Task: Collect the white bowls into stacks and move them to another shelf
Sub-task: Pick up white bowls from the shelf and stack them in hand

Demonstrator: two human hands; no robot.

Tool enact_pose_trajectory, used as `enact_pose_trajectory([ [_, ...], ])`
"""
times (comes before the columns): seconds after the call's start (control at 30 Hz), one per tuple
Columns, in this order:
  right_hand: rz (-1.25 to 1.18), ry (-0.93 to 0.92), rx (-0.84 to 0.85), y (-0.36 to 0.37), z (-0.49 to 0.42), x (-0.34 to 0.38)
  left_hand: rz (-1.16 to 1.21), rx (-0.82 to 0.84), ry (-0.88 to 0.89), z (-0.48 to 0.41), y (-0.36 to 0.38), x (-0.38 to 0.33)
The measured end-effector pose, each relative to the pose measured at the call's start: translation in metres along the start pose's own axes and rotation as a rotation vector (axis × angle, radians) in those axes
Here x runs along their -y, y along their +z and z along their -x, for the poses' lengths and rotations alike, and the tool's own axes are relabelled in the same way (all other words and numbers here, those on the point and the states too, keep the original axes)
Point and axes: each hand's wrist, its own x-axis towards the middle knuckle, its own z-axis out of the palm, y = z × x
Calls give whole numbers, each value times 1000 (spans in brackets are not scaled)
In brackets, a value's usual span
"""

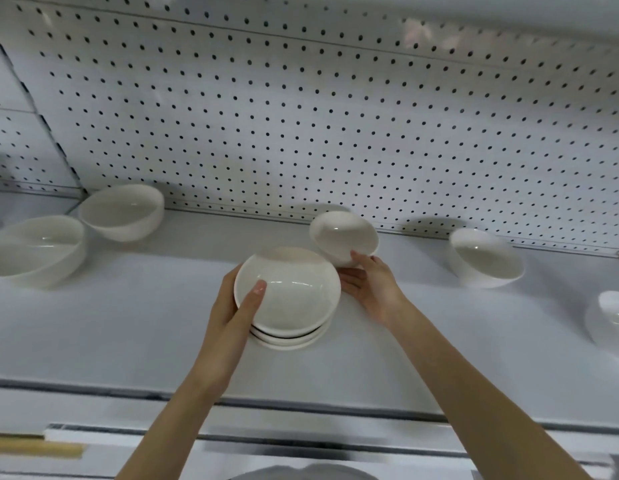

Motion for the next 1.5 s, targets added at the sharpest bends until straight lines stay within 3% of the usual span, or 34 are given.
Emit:
enact_pose_trajectory([
  [0.17,46,-105,13,-6,18,10,1,28,11,-2,-3,-2],
  [0.33,98,-206,139,-7,58,38,-68,51,84,-13,-9,-12],
  [0.47,151,-207,225,0,87,50,-80,93,163,-21,-11,-25],
  [0.73,285,-167,324,19,114,42,-65,148,148,-20,-8,-27],
  [0.97,399,-110,302,30,118,42,-75,202,163,-18,-5,-26],
  [1.17,452,-73,344,31,121,43,-106,155,168,-17,-2,-22],
  [1.5,548,-129,318,36,126,38,-130,128,194,-12,-7,-10],
])
